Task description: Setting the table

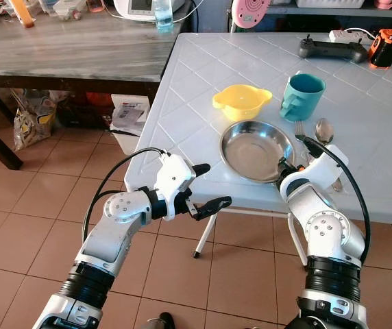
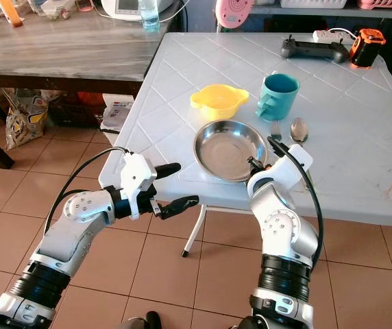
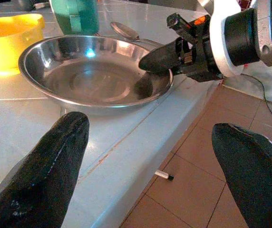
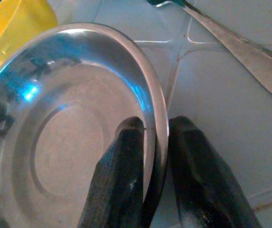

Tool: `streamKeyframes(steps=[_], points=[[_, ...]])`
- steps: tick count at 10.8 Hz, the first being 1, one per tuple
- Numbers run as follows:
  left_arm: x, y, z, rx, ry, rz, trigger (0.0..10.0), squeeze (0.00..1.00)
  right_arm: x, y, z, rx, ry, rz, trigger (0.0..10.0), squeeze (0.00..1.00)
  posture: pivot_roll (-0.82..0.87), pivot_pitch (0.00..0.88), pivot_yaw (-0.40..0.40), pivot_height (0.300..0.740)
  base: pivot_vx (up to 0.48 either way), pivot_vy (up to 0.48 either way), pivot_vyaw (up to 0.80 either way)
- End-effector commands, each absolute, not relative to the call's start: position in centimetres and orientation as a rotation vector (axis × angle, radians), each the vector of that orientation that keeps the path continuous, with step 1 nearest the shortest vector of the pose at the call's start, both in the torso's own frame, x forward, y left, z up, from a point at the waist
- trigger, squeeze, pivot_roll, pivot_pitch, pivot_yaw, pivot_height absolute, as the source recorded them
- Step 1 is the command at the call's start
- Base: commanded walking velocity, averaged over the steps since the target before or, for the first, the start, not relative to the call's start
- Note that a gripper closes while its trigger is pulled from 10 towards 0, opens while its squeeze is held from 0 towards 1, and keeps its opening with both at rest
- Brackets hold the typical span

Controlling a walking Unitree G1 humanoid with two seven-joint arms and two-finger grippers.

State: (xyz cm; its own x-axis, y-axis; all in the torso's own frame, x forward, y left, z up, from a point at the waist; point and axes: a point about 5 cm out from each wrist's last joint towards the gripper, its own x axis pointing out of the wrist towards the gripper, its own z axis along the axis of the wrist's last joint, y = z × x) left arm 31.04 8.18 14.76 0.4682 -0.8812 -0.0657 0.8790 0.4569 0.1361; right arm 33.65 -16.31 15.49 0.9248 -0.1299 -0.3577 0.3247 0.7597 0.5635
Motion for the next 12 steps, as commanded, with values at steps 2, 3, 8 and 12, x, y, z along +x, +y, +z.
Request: streamKeyframes(steps=[2, 3, 8, 12], points=[[31.2, 8.2, 14.9, 0.182, -0.018, -1.079, 10.0, 0.0, 33.7, -16.1, 15.4, 0.636, 0.341, -0.246, 10.0, 0.0, -0.04, 0.144, 0.049, 0.74, 0.0, 0.0, 0.0], [31.1, 8.1, 14.9, 0.18, -0.02, -1.08, 10.0, 0.0, 33.9, -16.0, 15.9, 0.637, 0.329, -0.237, 10.0, 0.0, -0.04, 0.144, 0.046, 0.74, 0.0, 0.0, 0.0], [31.3, 8.0, 14.9, 0.183, -0.02, -1.079, 10.0, 0.0, 34.3, -15.4, 16.5, 0.683, 0.332, -0.203, 0.0, 0.0, -0.04, 0.139, 0.042, 0.74, 0.0, 0.0, 0.0], [31.2, 7.9, 14.9, 0.184, -0.023, -1.076, 10.0, 0.0, 34.0, -14.7, 15.5, 0.685, 0.388, -0.184, 0.0, 0.0, -0.04, 0.134, 0.035, 0.74, 0.0, 0.0, 0.0]])
